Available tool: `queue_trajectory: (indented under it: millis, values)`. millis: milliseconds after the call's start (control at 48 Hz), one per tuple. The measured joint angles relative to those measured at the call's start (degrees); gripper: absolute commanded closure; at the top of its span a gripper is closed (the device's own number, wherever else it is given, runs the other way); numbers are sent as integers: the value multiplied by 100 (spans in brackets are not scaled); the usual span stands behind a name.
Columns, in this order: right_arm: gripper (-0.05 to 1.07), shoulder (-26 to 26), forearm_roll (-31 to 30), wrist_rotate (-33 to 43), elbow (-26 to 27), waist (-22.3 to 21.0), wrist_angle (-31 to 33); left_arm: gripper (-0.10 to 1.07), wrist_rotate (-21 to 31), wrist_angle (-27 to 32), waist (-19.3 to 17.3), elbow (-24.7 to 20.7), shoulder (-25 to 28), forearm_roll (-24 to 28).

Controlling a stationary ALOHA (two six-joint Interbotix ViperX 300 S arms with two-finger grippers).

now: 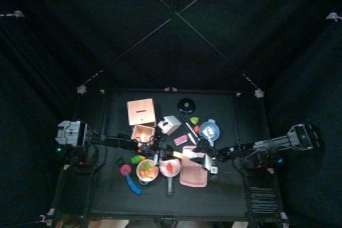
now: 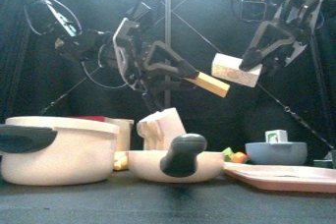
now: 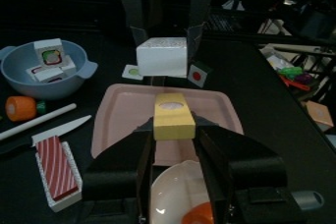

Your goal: Put rice block to left of plate

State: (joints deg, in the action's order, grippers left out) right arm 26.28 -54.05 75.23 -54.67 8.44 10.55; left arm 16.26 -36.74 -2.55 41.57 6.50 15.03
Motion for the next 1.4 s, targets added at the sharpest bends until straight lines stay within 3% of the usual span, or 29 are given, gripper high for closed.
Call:
queue_trajectory:
  millis: [125, 396, 542, 812, 1396]
  values:
    - [44, 62, 149, 35, 0, -9, 26, 46, 0, -9, 0, 70, -9, -9]
    - [44, 492, 1107, 26, -264, -18, 580, 46, 9, -9, 35, 378, -185, -9]
    - [44, 404, 1318, 18, -308, -123, 686, 46, 9, -9, 44, 642, -448, -18]
    - [44, -598, 1037, -9, -9, -439, 703, 46, 0, -9, 44, 1187, -1020, -44]
    - [44, -2777, -141, -26, 1564, -659, 694, 46, 9, 0, 193, 2013, -1863, 9]
